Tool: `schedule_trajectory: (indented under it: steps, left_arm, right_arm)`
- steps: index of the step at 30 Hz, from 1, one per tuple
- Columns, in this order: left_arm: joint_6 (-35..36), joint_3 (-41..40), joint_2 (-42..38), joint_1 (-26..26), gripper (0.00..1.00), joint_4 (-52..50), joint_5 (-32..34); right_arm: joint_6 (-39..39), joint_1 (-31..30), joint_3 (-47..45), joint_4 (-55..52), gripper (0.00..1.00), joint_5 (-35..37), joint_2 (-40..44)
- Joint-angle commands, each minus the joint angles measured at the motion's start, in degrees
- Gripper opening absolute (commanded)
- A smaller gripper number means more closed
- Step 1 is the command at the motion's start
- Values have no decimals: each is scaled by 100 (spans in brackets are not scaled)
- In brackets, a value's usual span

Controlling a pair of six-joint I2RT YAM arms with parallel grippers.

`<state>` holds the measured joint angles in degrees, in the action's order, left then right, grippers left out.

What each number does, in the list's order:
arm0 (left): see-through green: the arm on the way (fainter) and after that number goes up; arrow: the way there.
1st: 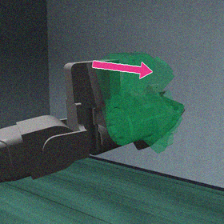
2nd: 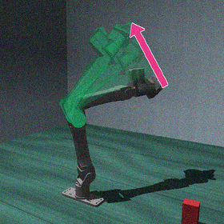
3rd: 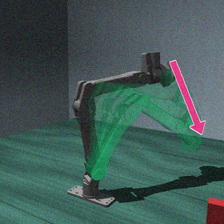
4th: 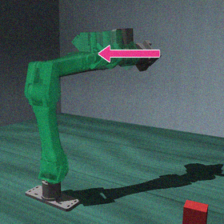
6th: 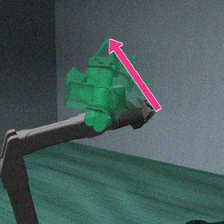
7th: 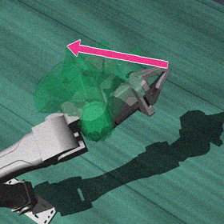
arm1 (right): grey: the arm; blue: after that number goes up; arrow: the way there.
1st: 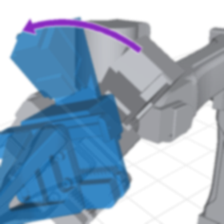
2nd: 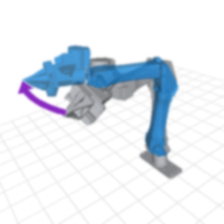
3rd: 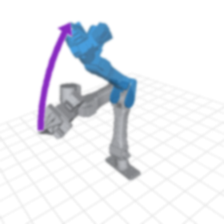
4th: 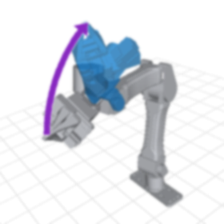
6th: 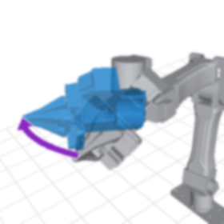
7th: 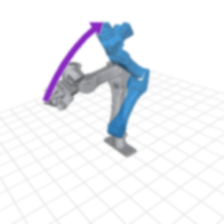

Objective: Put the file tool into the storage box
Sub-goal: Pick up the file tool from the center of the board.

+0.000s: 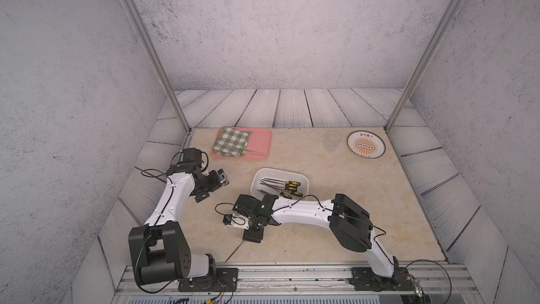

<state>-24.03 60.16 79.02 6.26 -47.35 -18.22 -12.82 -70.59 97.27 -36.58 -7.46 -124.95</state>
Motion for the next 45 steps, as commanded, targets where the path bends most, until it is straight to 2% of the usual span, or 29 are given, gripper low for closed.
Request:
schedule_trajectory:
  steps: [1,20,23,29,35,38,45]
  left_arm:
    - [-31,-106,-27,46,99,-29,-15]
    - [-110,70,258,50,99,33,2]
    - [-102,126,327,50,98,40,11]
    - [-85,237,468,47,98,32,-2]
    - [-84,432,638,46,98,12,-11]
    - [-75,544,703,47,98,-2,-24]
    - [-260,859,898,57,98,9,6]
  right_arm:
    - [-150,88,-124,74,67,-141,-28]
    - [-221,149,-253,176,61,-421,-306]
    - [-169,149,-205,168,56,-427,-363]
    - [-116,150,-308,190,34,-233,-295]
    - [-104,150,-589,259,17,-70,-56]
    - [-98,143,-778,312,12,49,149]
    - [86,148,-1137,139,9,530,865]
